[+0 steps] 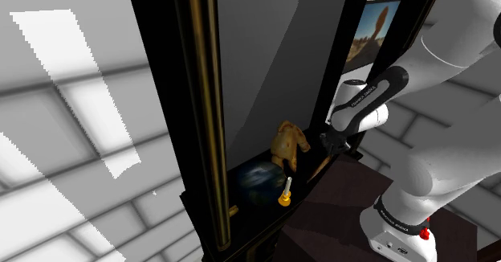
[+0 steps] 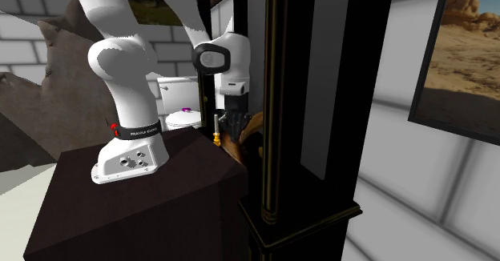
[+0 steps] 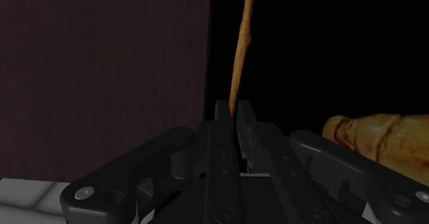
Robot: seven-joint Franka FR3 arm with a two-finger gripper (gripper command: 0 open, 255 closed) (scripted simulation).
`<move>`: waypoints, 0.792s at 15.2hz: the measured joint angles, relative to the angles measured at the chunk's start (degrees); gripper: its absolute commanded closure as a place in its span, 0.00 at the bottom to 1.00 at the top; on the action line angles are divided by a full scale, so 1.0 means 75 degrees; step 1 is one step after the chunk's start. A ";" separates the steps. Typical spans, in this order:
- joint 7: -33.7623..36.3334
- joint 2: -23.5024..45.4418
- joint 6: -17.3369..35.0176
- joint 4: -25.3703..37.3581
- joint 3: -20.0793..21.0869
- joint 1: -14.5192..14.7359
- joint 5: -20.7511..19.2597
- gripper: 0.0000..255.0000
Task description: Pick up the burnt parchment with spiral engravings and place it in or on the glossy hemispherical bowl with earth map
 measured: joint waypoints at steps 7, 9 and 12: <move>-0.0091 -0.1161 -0.1260 0.0102 -0.0057 0.0092 0.0121 1.00; -0.0114 -0.1508 -0.1628 0.0122 -0.0076 0.0109 0.0139 1.00; -0.0124 -0.1910 -0.2116 0.0208 -0.0088 0.0131 0.0157 1.00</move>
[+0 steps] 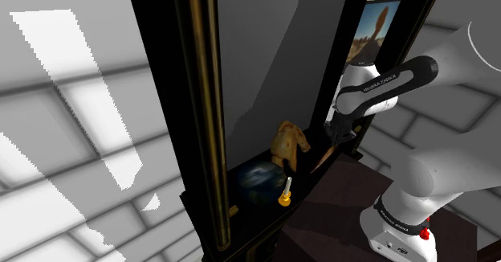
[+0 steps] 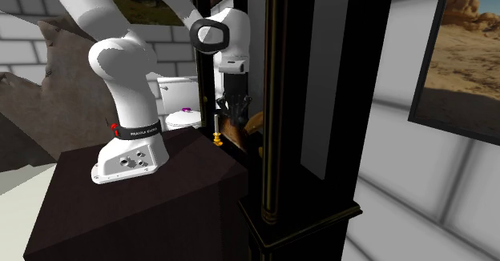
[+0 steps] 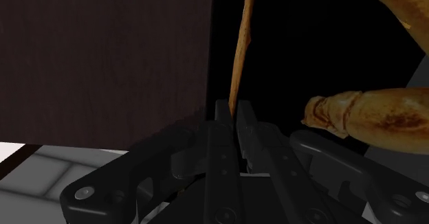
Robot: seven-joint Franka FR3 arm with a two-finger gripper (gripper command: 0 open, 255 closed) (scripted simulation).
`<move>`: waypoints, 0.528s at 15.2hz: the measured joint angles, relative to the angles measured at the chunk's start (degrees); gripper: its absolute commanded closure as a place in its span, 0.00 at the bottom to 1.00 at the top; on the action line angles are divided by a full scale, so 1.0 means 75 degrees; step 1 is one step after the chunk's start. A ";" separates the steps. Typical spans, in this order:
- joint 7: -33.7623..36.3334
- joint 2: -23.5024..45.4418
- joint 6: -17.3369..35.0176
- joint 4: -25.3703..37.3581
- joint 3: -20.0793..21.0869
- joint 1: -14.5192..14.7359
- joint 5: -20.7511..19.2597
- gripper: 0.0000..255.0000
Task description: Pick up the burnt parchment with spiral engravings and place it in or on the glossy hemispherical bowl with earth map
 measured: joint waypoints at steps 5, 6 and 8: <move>-0.0006 -0.0574 -0.0785 0.0211 -0.0014 0.0031 0.0021 1.00; -0.0027 -0.0700 -0.0965 0.0267 -0.0033 0.0020 0.0011 1.00; -0.0032 -0.0897 -0.1253 0.0356 -0.0041 0.0025 0.0012 1.00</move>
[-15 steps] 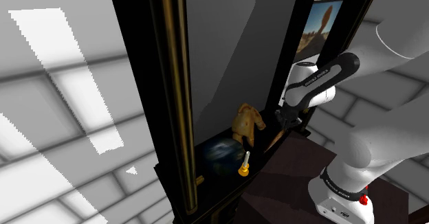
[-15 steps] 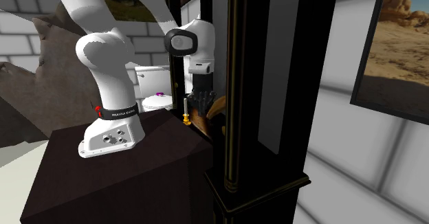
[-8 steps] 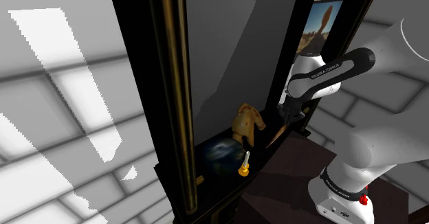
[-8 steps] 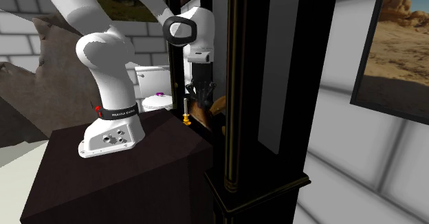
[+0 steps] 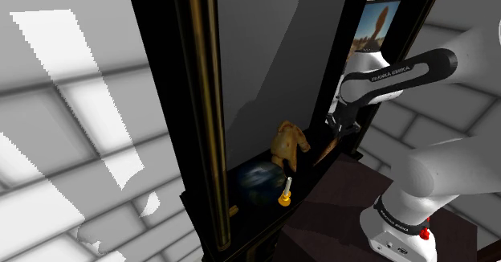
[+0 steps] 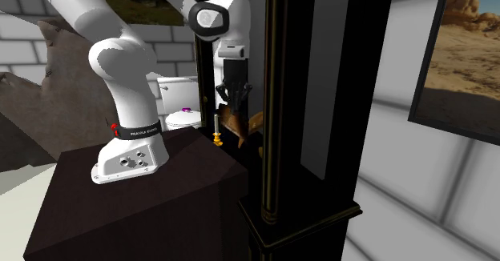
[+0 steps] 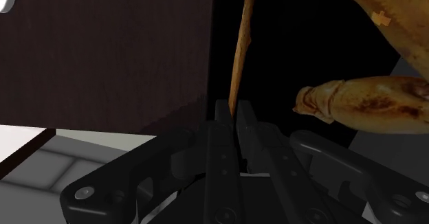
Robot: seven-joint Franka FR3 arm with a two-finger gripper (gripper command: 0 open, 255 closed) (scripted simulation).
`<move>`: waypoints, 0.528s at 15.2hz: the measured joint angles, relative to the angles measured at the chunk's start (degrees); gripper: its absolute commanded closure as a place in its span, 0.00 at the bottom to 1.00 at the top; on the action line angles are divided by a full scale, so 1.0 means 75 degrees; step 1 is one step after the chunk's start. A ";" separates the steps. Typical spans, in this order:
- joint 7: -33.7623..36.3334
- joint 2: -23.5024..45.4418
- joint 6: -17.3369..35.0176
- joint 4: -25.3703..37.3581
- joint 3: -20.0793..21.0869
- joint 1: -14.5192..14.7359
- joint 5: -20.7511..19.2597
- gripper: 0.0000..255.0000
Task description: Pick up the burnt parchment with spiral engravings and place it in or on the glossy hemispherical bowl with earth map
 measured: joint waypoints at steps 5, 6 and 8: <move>-0.0026 -0.0432 -0.0715 0.0282 -0.0031 -0.0003 -0.0009 1.00; -0.0015 -0.0554 -0.0896 0.0344 -0.0025 0.0010 0.0000 1.00; -0.0034 -0.0704 -0.1161 0.0457 -0.0044 0.0001 -0.0012 1.00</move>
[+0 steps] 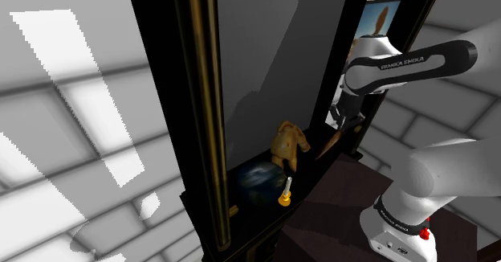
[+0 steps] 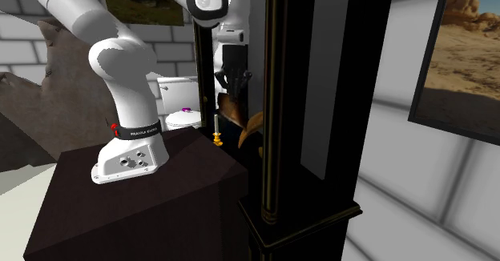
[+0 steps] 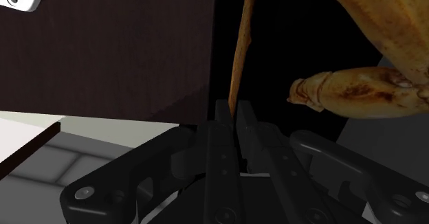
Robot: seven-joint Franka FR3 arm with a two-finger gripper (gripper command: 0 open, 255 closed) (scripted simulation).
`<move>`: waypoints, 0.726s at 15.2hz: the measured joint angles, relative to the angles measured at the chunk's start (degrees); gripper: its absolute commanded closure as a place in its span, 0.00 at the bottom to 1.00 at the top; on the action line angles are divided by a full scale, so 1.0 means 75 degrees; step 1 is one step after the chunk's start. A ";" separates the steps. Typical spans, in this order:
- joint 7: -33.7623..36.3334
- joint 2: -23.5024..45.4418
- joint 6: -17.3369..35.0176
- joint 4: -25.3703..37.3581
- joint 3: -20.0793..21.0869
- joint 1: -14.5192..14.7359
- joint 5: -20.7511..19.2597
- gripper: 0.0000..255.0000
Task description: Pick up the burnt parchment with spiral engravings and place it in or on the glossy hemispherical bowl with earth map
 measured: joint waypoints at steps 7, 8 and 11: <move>0.0603 -0.0158 -0.0541 0.0378 0.0501 0.0438 0.0411 1.00; 0.0786 -0.0230 -0.0654 0.0425 0.0646 0.0567 0.0532 1.00; 0.1394 -0.0116 -0.0715 0.0613 0.1154 0.0957 0.0922 1.00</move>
